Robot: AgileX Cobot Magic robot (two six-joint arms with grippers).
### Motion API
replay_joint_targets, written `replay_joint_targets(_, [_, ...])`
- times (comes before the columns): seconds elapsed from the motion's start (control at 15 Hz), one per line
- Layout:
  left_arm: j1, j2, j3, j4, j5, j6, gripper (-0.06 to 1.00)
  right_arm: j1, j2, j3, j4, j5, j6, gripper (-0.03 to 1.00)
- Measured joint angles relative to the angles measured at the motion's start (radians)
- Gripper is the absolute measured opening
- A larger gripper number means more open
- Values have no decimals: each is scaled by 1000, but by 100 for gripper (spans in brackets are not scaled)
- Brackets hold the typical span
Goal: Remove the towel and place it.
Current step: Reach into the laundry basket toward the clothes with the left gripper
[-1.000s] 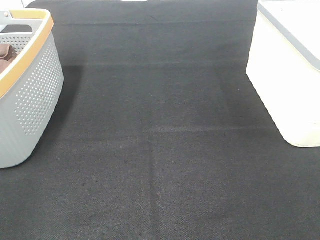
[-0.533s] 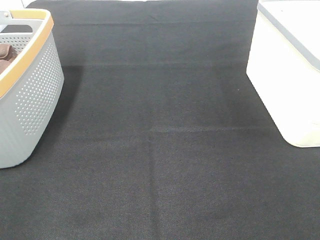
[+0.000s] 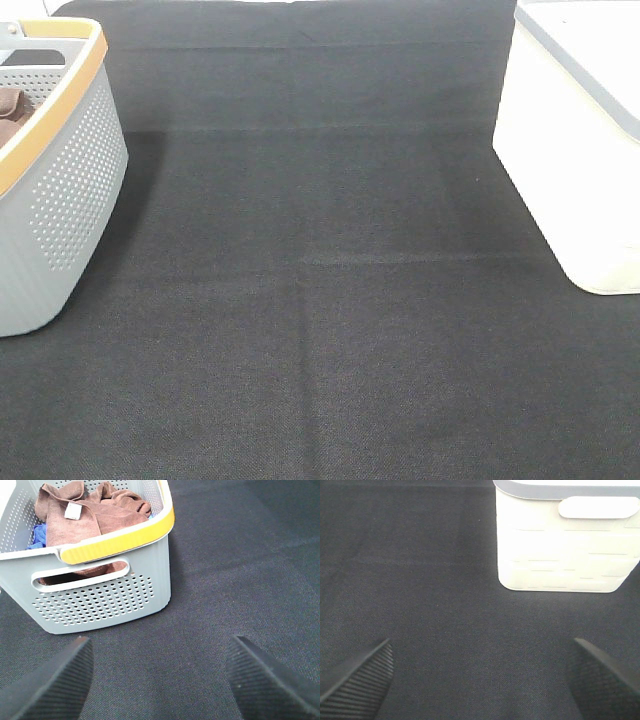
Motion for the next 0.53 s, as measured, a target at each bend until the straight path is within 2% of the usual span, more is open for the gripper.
replay_joint_targets(0.53, [0,0,0,0,0,0,71,0,0,0,0,0,0,87])
